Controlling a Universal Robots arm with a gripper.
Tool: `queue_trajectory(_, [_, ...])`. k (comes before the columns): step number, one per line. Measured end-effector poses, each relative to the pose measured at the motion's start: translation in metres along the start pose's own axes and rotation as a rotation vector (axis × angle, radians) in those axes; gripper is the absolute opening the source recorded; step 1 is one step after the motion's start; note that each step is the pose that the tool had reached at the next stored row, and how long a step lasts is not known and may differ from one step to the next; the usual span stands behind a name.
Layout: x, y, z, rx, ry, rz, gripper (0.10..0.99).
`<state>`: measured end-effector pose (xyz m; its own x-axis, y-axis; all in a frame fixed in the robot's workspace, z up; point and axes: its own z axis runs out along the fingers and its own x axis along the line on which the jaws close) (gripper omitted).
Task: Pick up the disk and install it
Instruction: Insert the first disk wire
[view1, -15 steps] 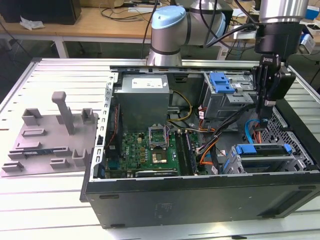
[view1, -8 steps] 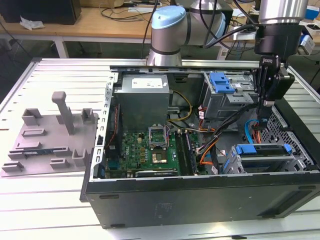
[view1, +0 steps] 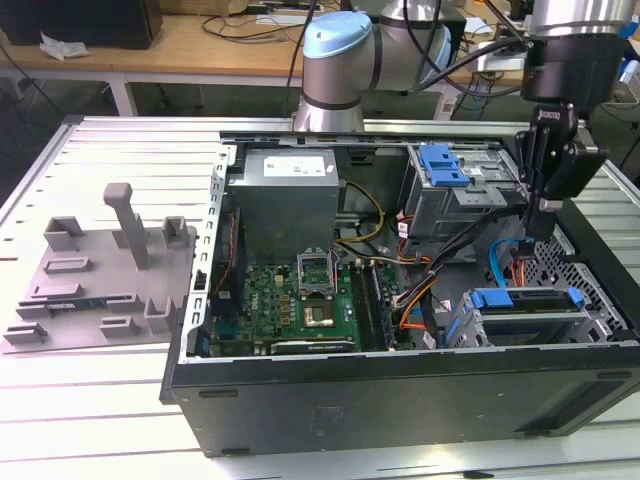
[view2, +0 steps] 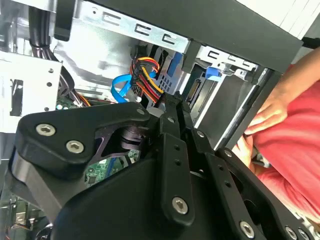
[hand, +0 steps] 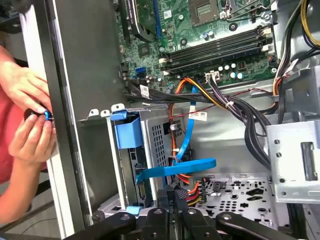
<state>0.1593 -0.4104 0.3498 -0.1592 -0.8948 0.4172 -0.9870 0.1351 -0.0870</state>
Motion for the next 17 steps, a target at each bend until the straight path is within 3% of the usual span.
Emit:
queue_trajectory(2, [0.0048, -0.0007, 0.0022, -0.003, -0.0169, 0.000, 0.169])
queue_trajectory(4, [0.0133, -0.0020, 0.0062, -0.007, -0.0448, 0.001, 0.169])
queue_trajectory(9, [0.0282, -0.0043, 0.0134, -0.015, -0.0951, 0.002, 0.169])
queue_trajectory(11, [0.0380, -0.0057, 0.0180, -0.021, -0.1280, 0.003, 0.169])
queue_trajectory(13, [0.0449, -0.0068, 0.0213, -0.024, -0.1503, 0.003, 0.169])
queue_trajectory(15, [0.0500, -0.0076, 0.0238, -0.027, -0.1648, 0.004, 0.169])
queue_trajectory(17, [0.0550, -0.0083, 0.0261, -0.030, -0.1846, 0.004, 0.169])
